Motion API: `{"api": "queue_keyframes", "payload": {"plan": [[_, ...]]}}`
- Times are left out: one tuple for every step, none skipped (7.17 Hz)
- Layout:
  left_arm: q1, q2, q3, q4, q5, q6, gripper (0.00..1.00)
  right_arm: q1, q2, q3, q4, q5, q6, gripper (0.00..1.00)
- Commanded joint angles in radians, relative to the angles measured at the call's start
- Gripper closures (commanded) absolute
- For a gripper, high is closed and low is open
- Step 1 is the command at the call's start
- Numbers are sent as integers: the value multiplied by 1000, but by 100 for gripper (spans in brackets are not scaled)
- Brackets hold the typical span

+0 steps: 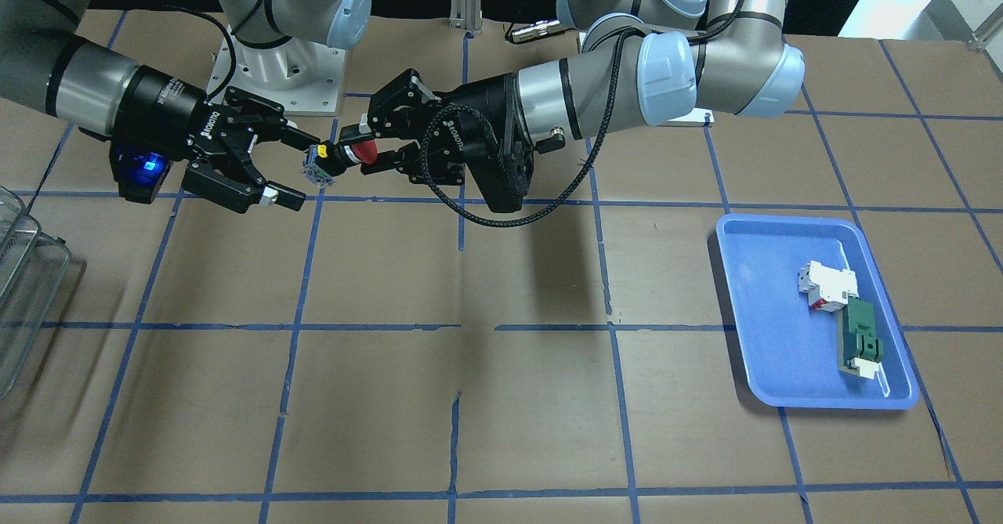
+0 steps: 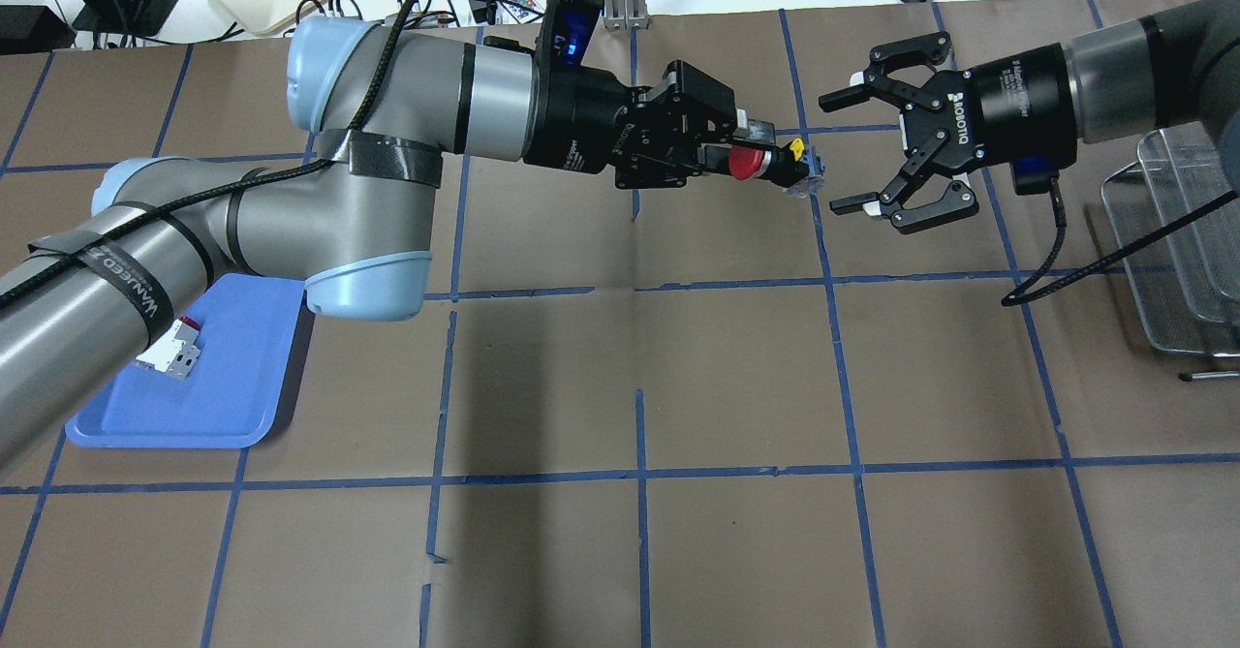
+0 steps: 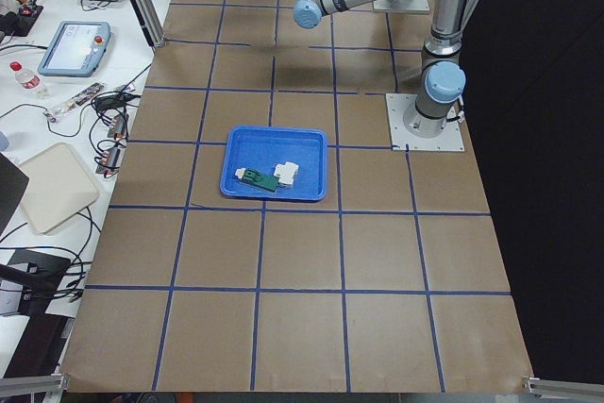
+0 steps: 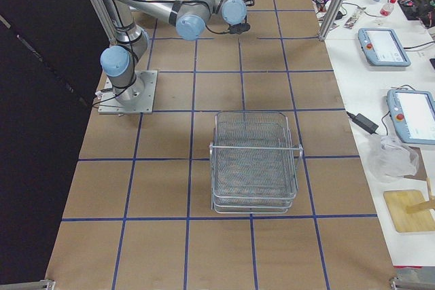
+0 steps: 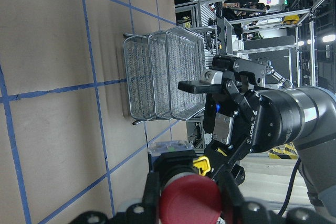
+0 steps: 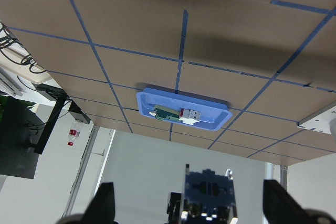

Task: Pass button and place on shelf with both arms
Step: 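Close the right gripper on the button base and open the left gripper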

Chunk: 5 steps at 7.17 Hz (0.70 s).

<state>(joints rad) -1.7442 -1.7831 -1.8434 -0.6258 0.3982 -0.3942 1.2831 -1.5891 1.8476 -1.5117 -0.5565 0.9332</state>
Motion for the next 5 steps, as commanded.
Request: {"api": "queue_keyframes", "payload": {"plan": [[0, -1, 4, 0, 1, 0, 100, 24, 1, 1, -30, -3, 29, 0], [2, -1, 4, 0, 1, 0, 100, 24, 1, -1, -27, -11, 30, 0], [2, -1, 4, 0, 1, -2, 100, 24, 1, -1, -30, -16, 32, 9], [2, -1, 4, 0, 1, 0, 100, 24, 3, -2, -28, -16, 32, 29], [2, -2, 4, 0, 1, -2, 100, 24, 3, -2, -28, -14, 33, 52]]}}
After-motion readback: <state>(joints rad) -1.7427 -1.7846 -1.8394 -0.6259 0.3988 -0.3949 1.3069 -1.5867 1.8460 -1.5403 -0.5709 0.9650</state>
